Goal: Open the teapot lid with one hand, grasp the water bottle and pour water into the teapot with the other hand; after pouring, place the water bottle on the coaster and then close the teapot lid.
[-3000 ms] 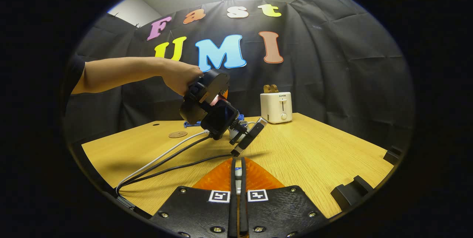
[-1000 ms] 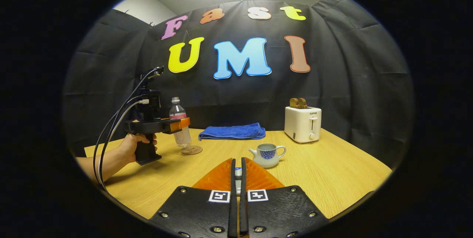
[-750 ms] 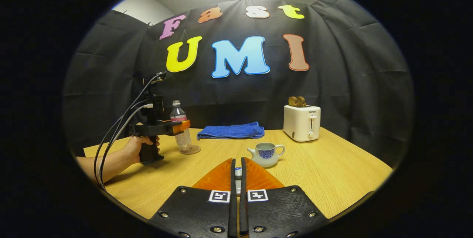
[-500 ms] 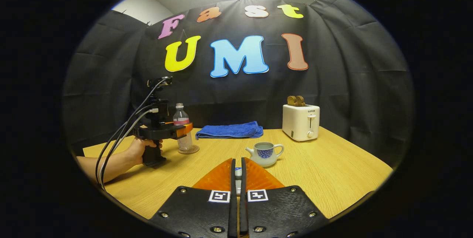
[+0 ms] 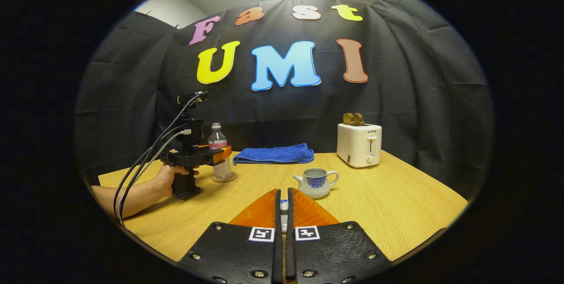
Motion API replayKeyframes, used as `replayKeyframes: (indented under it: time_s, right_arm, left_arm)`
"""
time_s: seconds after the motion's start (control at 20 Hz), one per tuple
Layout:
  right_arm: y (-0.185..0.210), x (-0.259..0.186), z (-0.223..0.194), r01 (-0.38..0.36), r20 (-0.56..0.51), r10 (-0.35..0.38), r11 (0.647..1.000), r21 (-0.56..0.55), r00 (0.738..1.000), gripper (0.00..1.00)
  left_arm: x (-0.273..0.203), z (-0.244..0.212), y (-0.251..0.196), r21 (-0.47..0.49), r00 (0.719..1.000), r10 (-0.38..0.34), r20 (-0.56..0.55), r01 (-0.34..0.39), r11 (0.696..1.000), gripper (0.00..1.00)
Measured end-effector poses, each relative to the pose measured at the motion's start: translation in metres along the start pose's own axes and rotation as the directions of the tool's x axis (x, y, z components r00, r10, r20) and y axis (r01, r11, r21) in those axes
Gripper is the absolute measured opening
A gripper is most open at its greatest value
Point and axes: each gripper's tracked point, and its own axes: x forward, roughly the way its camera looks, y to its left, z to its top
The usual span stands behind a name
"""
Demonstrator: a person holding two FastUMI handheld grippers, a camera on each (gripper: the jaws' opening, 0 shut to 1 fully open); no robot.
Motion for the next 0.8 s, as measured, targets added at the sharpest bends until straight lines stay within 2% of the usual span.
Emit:
replayKeyframes:
  time_s: [0.15, 0.3, 0.55, 0.8]
  right_arm:
    - [0.000, 0.000, 0.001, 0.000, 0.001, 0.000, 1.000, -0.001, 1.000, 0.03]
    - [0.000, -0.003, 0.002, -0.001, 0.008, 0.001, 1.000, -0.002, 1.000, 0.03]
    - [0.003, -0.004, 0.005, -0.006, 0.018, 0.006, 1.000, -0.001, 1.000, 0.03]
    - [-0.017, 0.033, 0.022, 0.029, 0.052, -0.029, 1.000, 0.008, 0.998, 0.03]
  left_arm:
    - [-0.005, 0.004, 0.001, 0.015, 1.000, 0.017, 0.004, -0.017, 1.000, 0.98]
    - [-0.012, 0.005, 0.006, 0.008, 0.999, 0.033, -0.002, -0.033, 0.999, 0.99]
    - [-0.041, 0.000, -0.005, 0.006, 1.000, 0.011, -0.021, -0.011, 1.000, 0.99]
    - [-0.098, 0.011, -0.009, -0.010, 1.000, 0.009, 0.001, -0.009, 1.000, 0.99]
